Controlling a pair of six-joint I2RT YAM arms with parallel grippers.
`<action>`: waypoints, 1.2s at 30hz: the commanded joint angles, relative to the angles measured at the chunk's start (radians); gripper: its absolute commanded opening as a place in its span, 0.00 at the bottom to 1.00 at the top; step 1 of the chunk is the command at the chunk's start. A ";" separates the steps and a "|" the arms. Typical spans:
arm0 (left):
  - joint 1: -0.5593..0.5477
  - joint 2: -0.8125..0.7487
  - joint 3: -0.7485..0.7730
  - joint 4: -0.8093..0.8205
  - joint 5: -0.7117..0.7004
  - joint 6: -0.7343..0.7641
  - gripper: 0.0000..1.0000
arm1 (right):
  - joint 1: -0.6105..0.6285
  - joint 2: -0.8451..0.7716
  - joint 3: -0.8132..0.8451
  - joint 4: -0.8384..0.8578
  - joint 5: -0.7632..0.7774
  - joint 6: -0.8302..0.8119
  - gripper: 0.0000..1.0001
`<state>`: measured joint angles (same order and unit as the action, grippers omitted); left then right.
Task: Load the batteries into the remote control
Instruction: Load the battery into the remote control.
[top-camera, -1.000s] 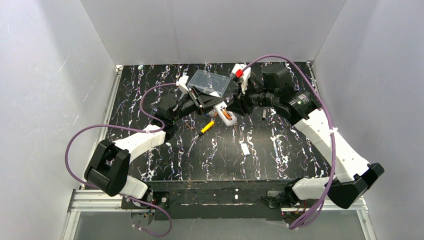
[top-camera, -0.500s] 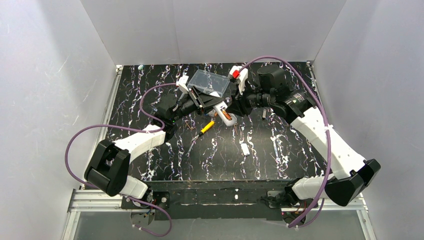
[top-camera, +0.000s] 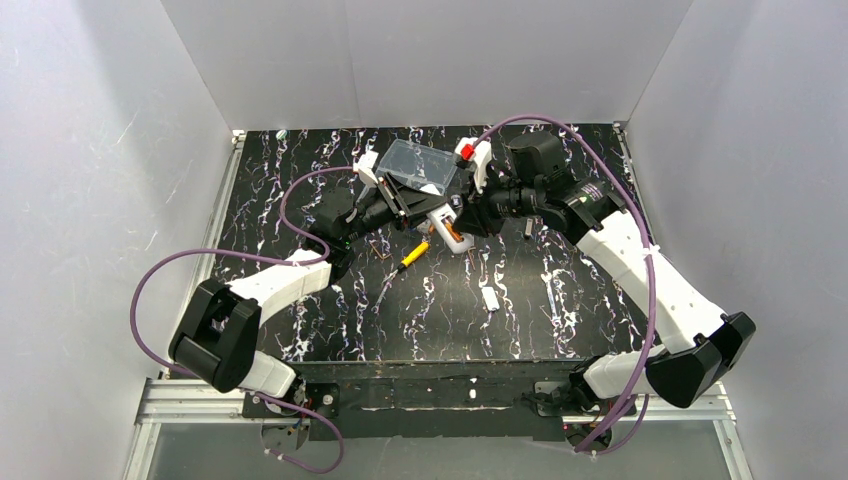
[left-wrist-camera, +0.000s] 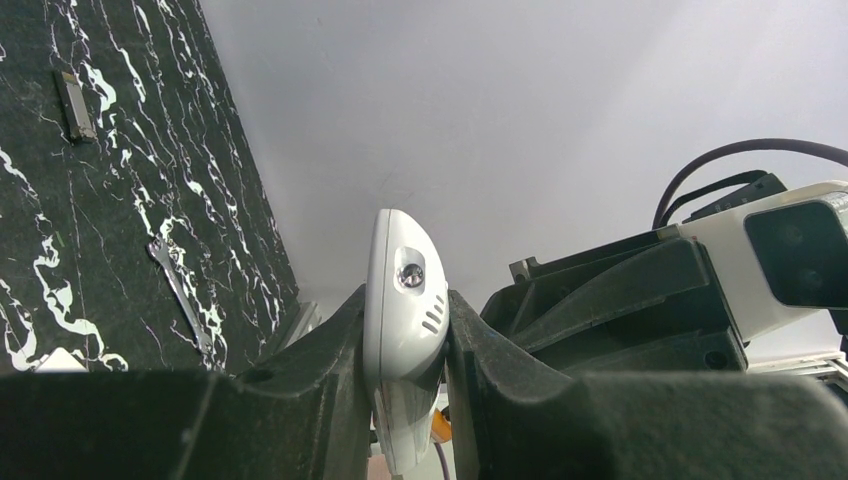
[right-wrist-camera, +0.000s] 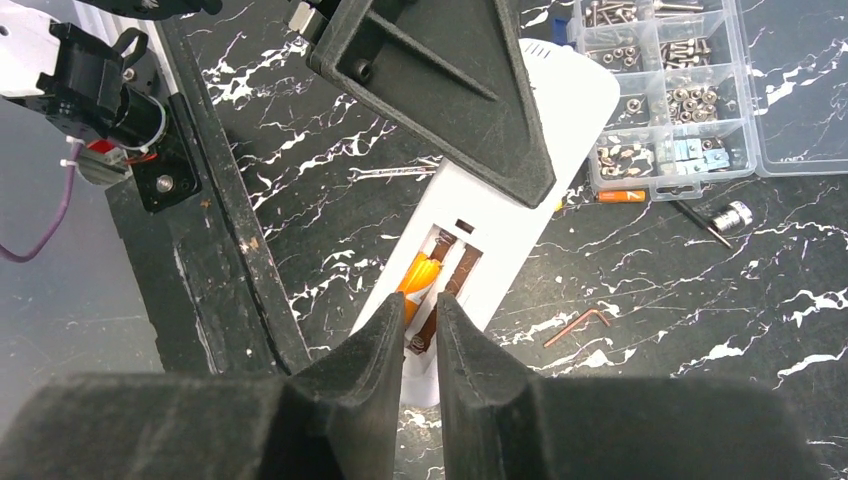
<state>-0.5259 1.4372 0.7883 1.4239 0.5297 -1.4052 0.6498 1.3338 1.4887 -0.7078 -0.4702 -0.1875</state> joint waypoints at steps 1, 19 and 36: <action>-0.005 -0.011 0.032 0.108 0.027 -0.002 0.00 | 0.000 0.016 0.026 -0.031 -0.025 -0.006 0.25; -0.005 0.000 0.036 0.106 0.032 -0.006 0.00 | -0.001 -0.032 0.056 0.023 0.011 0.018 0.32; -0.005 -0.007 0.039 0.090 0.091 -0.037 0.00 | -0.219 -0.087 -0.037 0.119 -0.514 -0.253 0.77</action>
<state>-0.5259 1.4513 0.7883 1.4242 0.5632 -1.4322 0.5152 1.2625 1.4807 -0.6781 -0.7540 -0.3630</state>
